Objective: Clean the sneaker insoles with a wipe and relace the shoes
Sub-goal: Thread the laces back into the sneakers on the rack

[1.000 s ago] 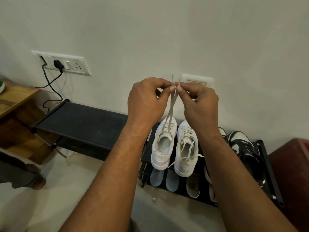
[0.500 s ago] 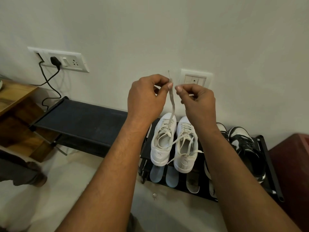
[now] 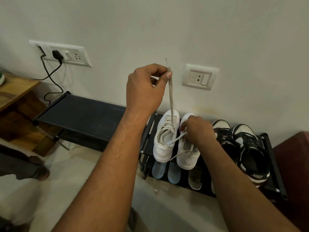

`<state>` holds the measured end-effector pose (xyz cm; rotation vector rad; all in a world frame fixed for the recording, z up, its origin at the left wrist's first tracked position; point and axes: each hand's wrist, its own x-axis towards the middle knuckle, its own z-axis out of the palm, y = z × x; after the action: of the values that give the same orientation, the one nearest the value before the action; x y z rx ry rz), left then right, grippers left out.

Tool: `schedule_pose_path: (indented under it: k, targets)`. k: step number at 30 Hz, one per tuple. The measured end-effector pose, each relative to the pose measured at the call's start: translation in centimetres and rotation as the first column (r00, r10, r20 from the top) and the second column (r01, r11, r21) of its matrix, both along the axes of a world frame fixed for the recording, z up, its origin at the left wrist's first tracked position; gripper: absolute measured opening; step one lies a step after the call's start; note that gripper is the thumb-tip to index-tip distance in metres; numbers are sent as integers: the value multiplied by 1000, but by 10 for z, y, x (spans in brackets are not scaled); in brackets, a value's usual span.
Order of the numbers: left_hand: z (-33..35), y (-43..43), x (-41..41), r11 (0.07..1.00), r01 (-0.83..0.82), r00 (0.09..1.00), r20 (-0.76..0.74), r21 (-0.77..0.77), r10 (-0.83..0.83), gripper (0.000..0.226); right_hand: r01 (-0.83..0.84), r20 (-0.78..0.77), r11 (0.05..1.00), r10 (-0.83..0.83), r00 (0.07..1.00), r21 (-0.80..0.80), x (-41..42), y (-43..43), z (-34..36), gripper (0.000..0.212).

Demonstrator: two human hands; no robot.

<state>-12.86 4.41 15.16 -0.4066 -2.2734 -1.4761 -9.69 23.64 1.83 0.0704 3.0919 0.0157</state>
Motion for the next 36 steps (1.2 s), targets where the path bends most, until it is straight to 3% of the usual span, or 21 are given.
schedule_pose_path:
  k: [3,7,10,12,14,17,20,24,30,34,36]
  targets:
    - [0,1,0,1000,6,1000,12,-4,-6,11,-41,-38,999,42,998,27,-2,3,0,18]
    - [-1,1,0,1000,12,999,40,-7,-12,11,-59,-55,996,55,997,-70,-3,6,11,8]
    - [-2,1,-1,1000,14,999,53,-12,-13,9,-65,-113,943,30,993,-326,-4,6,42,11]
    - [-2,2,0,999,28,998,51,-33,-26,8,-113,-204,830,-1,979,-546,-1,2,73,11]
    - [-2,4,1,995,72,995,66,-63,-68,9,-208,-359,739,-49,932,-641,6,-4,105,10]
    - [-2,6,4,987,147,984,117,-69,-138,8,-314,-526,668,-138,839,-675,16,-11,133,12]
    - [-2,8,5,979,202,964,171,28,-203,8,-345,-604,681,-179,777,-646,15,-16,133,10]
    - [2,7,9,965,232,935,246,123,-256,8,-332,-606,648,-255,753,-685,9,-23,117,9]
    - [8,0,9,948,301,917,240,106,-318,14,-343,-577,551,-333,746,-761,10,-32,122,4]
    - [8,-11,9,873,457,817,308,171,-488,57,-335,-547,489,-397,737,-806,10,-34,123,5]
    - [5,-10,7,868,469,816,295,165,-497,57,-335,-555,489,-421,718,-805,10,-35,122,6]
